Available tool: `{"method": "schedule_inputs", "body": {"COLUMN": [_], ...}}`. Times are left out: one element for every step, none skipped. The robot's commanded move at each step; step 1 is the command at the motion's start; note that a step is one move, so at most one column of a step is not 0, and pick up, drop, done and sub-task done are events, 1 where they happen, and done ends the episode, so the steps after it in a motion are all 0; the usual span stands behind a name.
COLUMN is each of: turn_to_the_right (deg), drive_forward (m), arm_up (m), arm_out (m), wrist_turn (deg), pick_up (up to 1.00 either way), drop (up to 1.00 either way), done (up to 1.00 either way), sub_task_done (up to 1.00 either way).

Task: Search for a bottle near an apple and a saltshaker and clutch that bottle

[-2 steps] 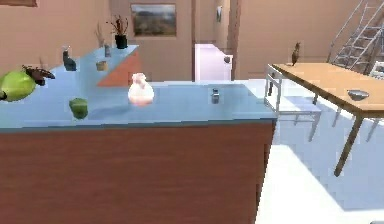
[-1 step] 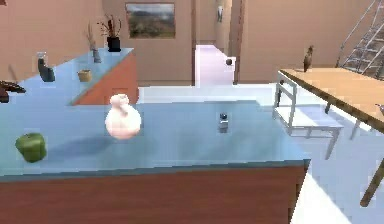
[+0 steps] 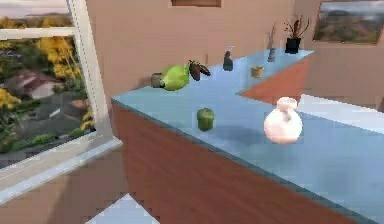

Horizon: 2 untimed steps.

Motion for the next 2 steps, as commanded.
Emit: {"method": "schedule_inputs", "body": {"turn_to_the_right": [-45.0,-18.0], "drive_forward": [0.0,0.0], "arm_up": [0.0,0.0], "arm_out": [0.0,0.0], "wrist_turn": [0.0,0.0], "pick_up": [0.0,0.0], "drop": [0.0,0.0], "done": [0.0,0.0], "sub_task_done": [0.0,0.0]}}
